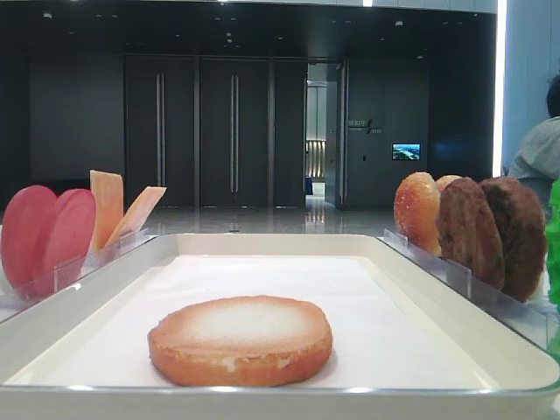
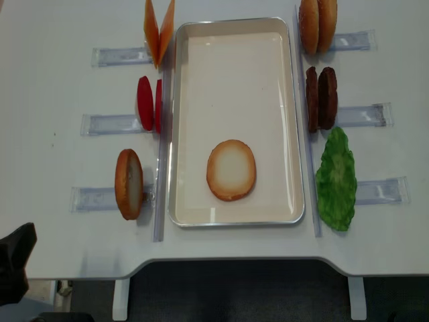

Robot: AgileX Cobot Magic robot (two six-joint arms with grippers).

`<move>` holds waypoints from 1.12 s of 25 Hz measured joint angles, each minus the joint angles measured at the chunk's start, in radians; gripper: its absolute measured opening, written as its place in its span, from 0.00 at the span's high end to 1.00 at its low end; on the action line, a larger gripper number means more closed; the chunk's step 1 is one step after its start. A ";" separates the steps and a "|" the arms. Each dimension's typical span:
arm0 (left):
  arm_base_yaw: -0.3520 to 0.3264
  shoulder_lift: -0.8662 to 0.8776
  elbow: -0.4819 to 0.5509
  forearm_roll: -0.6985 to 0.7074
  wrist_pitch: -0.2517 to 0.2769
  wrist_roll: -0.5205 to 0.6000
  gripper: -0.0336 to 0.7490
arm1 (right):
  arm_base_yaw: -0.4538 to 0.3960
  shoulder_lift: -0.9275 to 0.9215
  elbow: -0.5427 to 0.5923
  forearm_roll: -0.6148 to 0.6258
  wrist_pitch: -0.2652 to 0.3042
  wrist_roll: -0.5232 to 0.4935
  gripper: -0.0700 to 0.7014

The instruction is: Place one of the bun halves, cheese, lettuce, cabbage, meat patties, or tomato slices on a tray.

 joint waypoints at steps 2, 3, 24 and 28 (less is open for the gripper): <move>0.000 -0.032 0.016 -0.016 -0.020 0.009 0.31 | 0.000 0.000 0.000 0.000 0.000 0.000 0.35; 0.000 -0.042 0.018 -0.022 -0.024 0.011 0.31 | 0.000 0.000 0.000 0.000 0.000 0.000 0.35; 0.000 -0.169 0.021 -0.026 -0.036 0.017 0.31 | 0.000 0.000 0.000 0.000 0.000 0.000 0.35; 0.000 -0.169 0.021 -0.026 -0.036 0.017 0.31 | 0.000 0.000 0.000 0.000 0.000 0.000 0.35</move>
